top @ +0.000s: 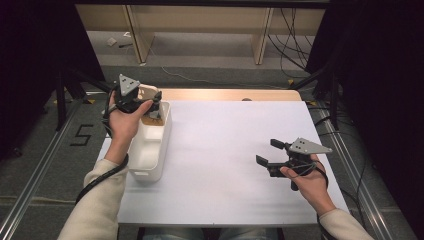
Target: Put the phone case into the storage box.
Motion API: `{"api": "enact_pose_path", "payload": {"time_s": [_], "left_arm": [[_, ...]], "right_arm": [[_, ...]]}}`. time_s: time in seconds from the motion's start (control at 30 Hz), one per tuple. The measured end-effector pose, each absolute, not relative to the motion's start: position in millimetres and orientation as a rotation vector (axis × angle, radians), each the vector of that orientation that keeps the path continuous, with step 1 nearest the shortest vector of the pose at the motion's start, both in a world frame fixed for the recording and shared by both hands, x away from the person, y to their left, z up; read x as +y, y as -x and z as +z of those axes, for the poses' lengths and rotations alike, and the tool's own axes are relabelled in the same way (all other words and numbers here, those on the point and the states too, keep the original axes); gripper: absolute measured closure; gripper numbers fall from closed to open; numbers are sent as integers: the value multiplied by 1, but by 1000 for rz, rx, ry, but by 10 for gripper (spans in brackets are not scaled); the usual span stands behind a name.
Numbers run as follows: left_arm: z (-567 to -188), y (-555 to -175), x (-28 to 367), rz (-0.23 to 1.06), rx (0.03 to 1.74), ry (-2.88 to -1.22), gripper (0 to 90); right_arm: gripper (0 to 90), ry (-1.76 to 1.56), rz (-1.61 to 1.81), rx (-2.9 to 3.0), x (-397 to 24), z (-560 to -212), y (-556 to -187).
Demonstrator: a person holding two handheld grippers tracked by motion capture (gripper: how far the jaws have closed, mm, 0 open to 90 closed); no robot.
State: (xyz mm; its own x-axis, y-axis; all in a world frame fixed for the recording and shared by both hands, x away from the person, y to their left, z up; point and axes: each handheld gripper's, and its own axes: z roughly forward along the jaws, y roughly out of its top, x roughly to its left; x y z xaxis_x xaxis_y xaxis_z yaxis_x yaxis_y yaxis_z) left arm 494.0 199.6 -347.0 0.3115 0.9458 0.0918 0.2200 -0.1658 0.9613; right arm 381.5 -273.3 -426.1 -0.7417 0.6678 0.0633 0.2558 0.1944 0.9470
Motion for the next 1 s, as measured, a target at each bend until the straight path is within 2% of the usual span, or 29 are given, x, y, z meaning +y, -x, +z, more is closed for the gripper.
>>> {"api": "enact_pose_path", "payload": {"time_s": [1.0], "left_arm": [[-349, -503, 198, 945, 1094, -1611, 96]], "right_arm": [[161, -861, 1565, 2119, -273, -427, -382]]}}
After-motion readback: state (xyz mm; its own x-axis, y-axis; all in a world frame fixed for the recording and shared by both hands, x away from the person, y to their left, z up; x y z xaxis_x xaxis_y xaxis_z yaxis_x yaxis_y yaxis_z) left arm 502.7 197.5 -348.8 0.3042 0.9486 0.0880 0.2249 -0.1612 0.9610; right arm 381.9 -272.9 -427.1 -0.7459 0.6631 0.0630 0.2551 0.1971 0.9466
